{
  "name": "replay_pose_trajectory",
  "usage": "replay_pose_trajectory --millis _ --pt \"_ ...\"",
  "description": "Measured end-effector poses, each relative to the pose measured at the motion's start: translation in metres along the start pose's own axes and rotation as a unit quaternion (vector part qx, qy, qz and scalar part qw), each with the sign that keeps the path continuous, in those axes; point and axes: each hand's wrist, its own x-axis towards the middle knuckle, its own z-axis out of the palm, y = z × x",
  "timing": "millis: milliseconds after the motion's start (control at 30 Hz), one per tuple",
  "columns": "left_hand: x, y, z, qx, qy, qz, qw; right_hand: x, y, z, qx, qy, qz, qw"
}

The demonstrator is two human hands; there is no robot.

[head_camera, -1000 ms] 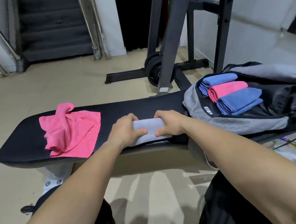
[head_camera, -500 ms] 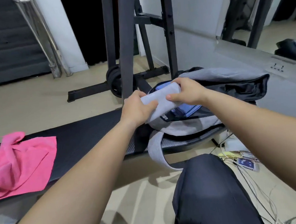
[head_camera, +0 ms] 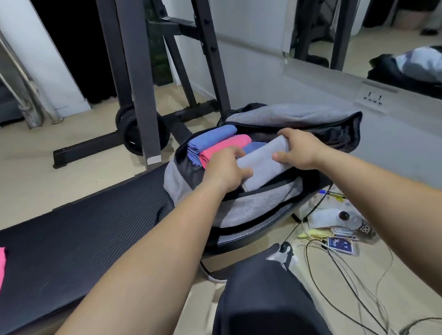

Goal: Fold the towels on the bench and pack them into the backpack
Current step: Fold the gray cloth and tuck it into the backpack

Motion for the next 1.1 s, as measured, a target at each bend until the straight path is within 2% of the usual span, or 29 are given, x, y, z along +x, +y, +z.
replay_pose_trajectory --millis 267,433,500,600,667,800,933,1100 --pt "0.01 -0.012 0.01 0.117 -0.05 -0.011 0.992 0.019 0.012 0.007 -0.079 -0.089 -0.019 0.993" --pt "0.015 -0.01 0.004 0.202 -0.046 0.067 0.976 0.031 0.009 0.003 -0.132 -0.13 -0.029 0.982" --pt "0.016 -0.01 0.004 0.222 -0.094 0.098 0.966 0.035 0.007 0.002 -0.142 -0.145 -0.027 0.979" --pt "0.017 -0.015 0.005 0.23 -0.138 0.089 0.959 0.037 -0.002 -0.001 -0.172 -0.172 -0.02 0.97" --pt "0.021 -0.02 0.002 0.223 -0.132 0.096 0.961 0.04 -0.007 0.0 -0.189 -0.168 -0.017 0.967" --pt "0.03 -0.034 -0.005 0.192 -0.118 0.103 0.969 0.045 -0.01 0.012 -0.172 -0.109 0.004 0.979" --pt "0.033 -0.027 0.0 0.123 -0.096 0.069 0.985 0.042 -0.015 0.027 -0.189 -0.109 0.04 0.975" --pt "0.029 -0.019 0.01 0.181 -0.115 0.093 0.972 0.042 -0.02 0.027 -0.21 -0.096 0.046 0.972"
